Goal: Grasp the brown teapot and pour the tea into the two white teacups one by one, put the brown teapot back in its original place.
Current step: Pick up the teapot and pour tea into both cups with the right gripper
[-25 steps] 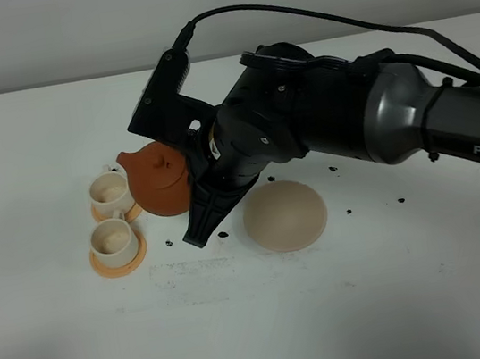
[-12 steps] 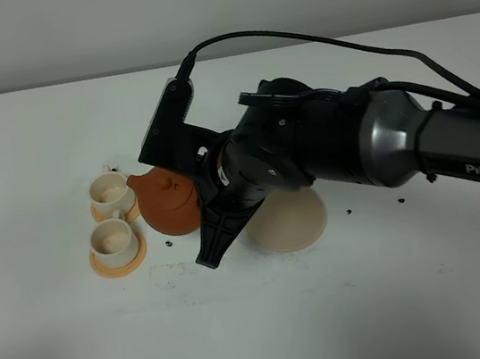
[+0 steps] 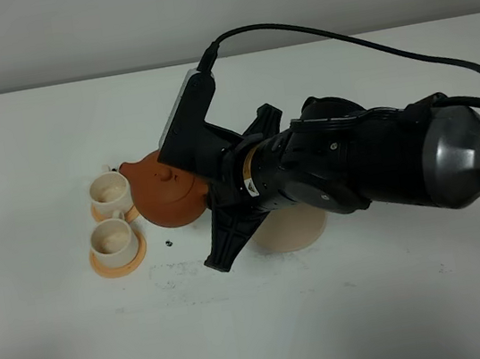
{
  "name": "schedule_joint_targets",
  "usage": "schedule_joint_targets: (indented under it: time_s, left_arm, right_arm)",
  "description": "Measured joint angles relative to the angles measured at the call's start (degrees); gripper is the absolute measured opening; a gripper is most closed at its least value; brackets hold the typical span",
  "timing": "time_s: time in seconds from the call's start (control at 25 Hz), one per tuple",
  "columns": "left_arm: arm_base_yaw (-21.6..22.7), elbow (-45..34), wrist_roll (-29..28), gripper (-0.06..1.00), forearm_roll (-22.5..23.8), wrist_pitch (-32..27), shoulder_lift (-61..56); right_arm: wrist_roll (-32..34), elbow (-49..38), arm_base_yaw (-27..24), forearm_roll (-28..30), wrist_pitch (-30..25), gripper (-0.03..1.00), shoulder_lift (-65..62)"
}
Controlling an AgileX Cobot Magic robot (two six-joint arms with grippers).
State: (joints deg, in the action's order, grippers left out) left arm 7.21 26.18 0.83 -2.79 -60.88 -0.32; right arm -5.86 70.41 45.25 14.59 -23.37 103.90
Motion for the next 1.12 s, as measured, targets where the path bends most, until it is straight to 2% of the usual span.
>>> schedule_joint_targets:
  time_s: [0.12, 0.28, 0.48, 0.68, 1.12]
  left_arm:
    - [0.0, 0.0, 0.0, 0.11, 0.0, 0.0, 0.0]
    - [0.0, 0.0, 0.0, 0.11, 0.0, 0.0, 0.0]
    - [0.0, 0.0, 0.0, 0.11, 0.0, 0.0, 0.0]
    - [0.0, 0.0, 0.0, 0.11, 0.0, 0.0, 0.0]
    - [0.0, 0.0, 0.0, 0.11, 0.0, 0.0, 0.0]
  right_arm:
    - [0.6, 0.0, 0.3, 2.4, 0.4, 0.09, 1.2]
    - [0.8, 2.3, 0.6, 3.7, -2.1, 0.09, 3.4]
    - [1.4, 5.9, 0.7, 8.5, -4.3, 0.09, 6.9]
    - [3.0, 7.1, 1.1, 13.7, -4.8, 0.09, 9.3]
    - [4.5, 8.4, 2.8, 20.0, -5.9, 0.09, 11.6]
